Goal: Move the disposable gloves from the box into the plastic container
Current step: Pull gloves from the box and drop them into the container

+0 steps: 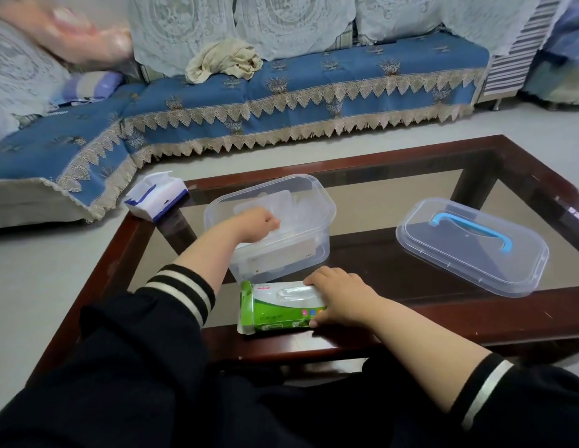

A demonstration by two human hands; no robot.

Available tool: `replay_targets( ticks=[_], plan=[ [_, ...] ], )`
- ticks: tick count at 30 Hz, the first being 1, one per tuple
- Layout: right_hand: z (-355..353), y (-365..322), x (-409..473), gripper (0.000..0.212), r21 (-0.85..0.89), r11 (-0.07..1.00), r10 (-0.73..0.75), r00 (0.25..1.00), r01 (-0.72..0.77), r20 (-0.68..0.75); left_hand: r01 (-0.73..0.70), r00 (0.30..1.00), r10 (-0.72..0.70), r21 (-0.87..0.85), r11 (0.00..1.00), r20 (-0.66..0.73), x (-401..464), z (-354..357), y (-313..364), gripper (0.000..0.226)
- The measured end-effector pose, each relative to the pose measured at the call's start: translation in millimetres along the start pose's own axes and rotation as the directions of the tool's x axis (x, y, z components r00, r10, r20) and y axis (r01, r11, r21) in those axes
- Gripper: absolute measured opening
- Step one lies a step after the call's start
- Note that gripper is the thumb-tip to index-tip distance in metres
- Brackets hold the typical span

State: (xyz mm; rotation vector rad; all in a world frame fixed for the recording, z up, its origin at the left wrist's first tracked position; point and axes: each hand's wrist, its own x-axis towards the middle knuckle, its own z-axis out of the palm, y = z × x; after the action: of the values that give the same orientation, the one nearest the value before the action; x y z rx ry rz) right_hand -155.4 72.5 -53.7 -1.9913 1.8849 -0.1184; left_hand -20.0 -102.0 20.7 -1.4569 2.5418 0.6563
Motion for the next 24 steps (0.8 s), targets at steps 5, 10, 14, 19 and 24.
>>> replay_targets(
  ticks=[5, 10, 14, 19, 24],
  plan=[
    [-2.8, -1.2, 1.5, 0.086, 0.011, 1.0, 0.013, 1.0, -0.013, 0.019, -0.068, 0.93, 0.114, 0.14, 0.988, -0.349, -49.7, -1.7, 8.5, 0.027],
    [-4.2, -4.5, 0.4, 0.083, 0.127, 0.99, 0.057, 0.998, -0.06, 0.029, -0.416, 0.712, 0.305, -0.03, 0.909, -0.632, -112.0, 45.9, 7.9, 0.013],
    [-2.5, -10.8, 5.0, 0.051, 0.173, 0.982, 0.088, 0.993, -0.074, -0.076, -0.222, 0.961, 0.179, -0.2, 0.954, -0.21, -113.8, 96.1, -18.4, 0.058],
    [6.0, -17.2, 12.1, 0.031, 0.349, 0.937, 0.086, 0.979, -0.017, -0.184, -0.195, 0.961, 0.162, -0.137, 0.971, -0.225, -103.4, 112.6, -24.2, 0.068],
    [11.5, -24.9, 19.0, 0.017, 0.349, 0.934, 0.157, 0.966, -0.078, -0.206, -0.148, 0.964, 0.111, -0.142, 0.979, -0.24, -100.6, 111.4, -14.9, 0.064]
  ],
)
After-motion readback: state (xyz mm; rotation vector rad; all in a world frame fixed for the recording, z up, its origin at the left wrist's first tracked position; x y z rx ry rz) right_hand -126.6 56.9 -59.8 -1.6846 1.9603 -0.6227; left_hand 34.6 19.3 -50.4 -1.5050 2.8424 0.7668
